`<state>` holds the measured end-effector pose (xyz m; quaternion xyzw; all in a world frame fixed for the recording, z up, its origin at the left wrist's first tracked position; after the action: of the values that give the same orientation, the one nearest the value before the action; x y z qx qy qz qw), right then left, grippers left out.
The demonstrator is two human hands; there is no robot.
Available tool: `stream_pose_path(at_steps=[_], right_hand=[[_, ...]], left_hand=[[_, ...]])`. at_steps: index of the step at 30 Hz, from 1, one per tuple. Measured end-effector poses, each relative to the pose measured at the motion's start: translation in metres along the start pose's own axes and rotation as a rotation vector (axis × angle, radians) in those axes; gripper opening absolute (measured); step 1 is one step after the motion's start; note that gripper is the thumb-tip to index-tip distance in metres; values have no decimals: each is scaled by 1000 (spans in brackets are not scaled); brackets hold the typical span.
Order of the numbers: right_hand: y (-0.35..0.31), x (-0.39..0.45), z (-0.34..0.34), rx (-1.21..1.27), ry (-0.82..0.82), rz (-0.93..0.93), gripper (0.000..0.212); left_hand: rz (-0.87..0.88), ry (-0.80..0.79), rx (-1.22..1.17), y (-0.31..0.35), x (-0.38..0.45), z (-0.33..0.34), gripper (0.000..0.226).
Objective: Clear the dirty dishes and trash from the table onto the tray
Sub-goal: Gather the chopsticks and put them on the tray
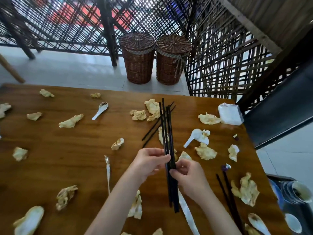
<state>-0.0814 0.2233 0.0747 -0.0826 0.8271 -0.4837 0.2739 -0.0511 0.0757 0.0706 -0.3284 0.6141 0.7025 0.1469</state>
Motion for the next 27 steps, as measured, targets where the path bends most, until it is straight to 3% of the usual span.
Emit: stream_pose_path(at_steps=[27], right_hand=[[12,-9,3,34,-32,-10,6]], left_hand=[[-1,62,-70,1,-11,3,29]])
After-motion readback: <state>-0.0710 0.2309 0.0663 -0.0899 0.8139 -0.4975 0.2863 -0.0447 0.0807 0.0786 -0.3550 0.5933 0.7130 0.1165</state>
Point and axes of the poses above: each hand's wrist, its own x-axis towards the middle knuckle, its own z-axis out of the palm, y = z × x, the point moved 1 cm from there along x, towards the middle knuckle, and after that the axes turned 3 degrees about x, right-handed, at the moved point
